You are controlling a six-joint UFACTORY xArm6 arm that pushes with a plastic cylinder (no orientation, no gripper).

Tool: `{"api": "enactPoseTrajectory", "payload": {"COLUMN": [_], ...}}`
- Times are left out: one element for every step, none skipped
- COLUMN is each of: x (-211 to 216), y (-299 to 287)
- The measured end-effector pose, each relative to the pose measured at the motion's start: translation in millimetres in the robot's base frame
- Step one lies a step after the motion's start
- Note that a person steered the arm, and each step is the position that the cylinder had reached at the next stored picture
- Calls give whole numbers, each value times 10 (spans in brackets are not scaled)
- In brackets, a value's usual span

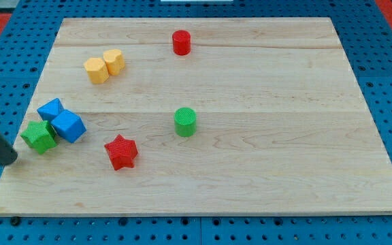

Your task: Push the green star along with blue cube up and right a bit

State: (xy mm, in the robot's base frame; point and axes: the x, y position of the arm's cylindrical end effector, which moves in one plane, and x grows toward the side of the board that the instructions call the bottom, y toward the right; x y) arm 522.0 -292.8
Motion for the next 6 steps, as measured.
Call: {"api": "enactPoseTrajectory", "payload": {"x": [-16, -147, -229, -226, -218, -192], "y": [-116, 131, 380, 380, 527, 718]}}
